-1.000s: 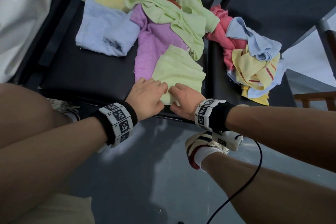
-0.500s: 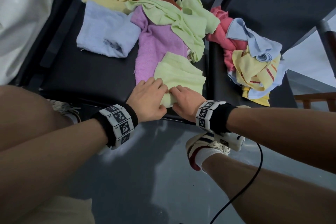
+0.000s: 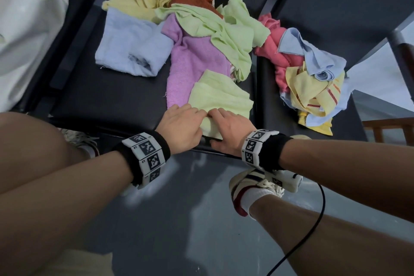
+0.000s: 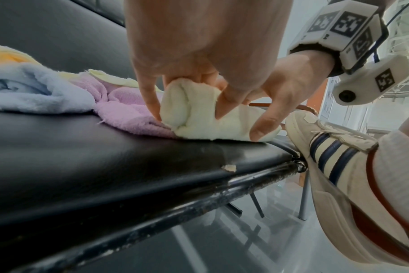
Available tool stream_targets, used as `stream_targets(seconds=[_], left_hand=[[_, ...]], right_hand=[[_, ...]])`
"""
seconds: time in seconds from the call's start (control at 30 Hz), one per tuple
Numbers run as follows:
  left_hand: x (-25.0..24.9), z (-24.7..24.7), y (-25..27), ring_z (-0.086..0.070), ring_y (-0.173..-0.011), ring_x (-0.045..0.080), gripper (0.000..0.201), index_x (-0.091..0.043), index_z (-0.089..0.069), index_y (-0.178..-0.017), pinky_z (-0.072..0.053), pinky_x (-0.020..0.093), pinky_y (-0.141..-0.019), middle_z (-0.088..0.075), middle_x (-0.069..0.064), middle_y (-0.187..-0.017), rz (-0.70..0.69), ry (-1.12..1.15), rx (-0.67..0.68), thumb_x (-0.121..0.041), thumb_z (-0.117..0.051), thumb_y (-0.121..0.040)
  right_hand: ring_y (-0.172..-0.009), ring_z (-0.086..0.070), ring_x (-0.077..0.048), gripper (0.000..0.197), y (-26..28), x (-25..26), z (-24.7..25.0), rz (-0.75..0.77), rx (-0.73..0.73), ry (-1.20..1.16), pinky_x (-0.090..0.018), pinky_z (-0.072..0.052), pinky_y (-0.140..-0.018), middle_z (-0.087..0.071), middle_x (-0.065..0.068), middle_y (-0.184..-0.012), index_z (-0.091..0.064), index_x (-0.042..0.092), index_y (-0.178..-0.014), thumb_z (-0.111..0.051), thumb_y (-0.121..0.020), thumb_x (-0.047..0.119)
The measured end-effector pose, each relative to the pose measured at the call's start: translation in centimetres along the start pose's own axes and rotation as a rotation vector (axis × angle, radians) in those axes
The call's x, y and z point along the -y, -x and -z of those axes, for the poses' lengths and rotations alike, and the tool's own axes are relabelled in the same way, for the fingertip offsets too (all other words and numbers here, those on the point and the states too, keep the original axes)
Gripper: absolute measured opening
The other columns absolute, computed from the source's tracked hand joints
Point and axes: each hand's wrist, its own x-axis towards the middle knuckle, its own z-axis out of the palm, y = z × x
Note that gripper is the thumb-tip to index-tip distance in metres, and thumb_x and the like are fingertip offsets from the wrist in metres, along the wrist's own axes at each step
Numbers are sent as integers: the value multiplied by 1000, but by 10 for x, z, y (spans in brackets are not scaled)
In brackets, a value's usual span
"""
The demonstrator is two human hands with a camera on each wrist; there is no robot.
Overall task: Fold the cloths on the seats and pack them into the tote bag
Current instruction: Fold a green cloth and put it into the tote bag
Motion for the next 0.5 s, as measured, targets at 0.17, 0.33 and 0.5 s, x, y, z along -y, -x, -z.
stream_targets(seconds=[0.17, 0.33, 0.5], left_hand=[[-4, 6, -4, -56, -99, 24, 18, -18, -50, -101, -36, 39, -80, -64, 2, -102, 40, 15, 34, -29, -43, -89], [-3, 0, -1, -54, -99, 24, 38, -17, -51, -116, -44, 39, -80, -56, 1, -110, 20, 129, -21, -30, -57, -82], [4, -2, 0, -50, -101, 25, 45, -12, -52, -114, -45, 40, -78, -52, 3, -112, -54, 140, -55, -26, -69, -75]], right_hand=[[-88, -56, -27, 47, -2, -1, -1, 27, -23, -78, -39, -48, -68, -51, -7, -107, -46, 9, -126, -61, -84, 26], [-71, -49, -27, 37, -3, -4, -5, 52, -60, -214, -35, -43, -63, -48, -16, -104, -58, -1, -114, -64, -81, 14], [-89, -54, -29, 40, -4, -5, -6, 12, -64, -223, -41, -47, -77, -53, -15, -102, -56, 1, -123, -60, -85, 15]])
